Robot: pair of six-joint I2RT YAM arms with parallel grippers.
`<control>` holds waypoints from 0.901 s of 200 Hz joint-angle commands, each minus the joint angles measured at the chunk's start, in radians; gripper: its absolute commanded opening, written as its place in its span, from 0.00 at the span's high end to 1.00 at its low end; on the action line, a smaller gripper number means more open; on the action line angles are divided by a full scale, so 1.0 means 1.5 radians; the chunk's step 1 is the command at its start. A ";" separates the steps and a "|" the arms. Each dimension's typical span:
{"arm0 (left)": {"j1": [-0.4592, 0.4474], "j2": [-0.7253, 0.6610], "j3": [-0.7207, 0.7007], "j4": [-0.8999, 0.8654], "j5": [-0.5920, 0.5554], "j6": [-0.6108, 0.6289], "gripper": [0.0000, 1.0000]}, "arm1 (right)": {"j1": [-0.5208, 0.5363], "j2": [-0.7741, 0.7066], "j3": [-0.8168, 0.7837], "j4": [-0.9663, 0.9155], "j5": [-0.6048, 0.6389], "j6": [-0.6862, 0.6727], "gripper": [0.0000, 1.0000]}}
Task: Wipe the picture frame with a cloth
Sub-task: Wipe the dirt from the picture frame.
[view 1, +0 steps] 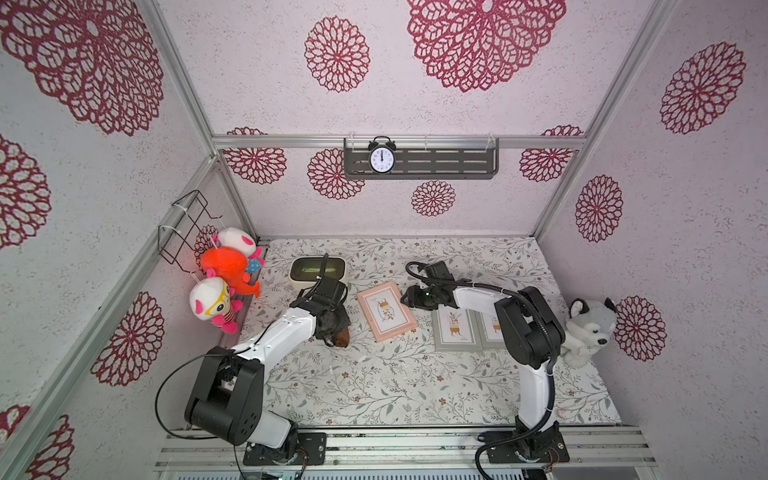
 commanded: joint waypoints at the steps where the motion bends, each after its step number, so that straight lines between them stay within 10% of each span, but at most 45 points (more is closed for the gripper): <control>1: -0.016 0.032 0.046 0.034 -0.016 0.032 1.00 | 0.007 0.011 0.041 -0.041 0.021 -0.031 0.60; 63: -0.049 0.140 0.140 0.064 -0.017 0.050 1.00 | 0.007 0.030 0.038 -0.055 0.045 -0.021 0.78; 180: -0.123 0.297 0.221 -0.009 -0.058 0.004 1.00 | 0.013 0.023 -0.007 -0.038 0.059 0.024 0.80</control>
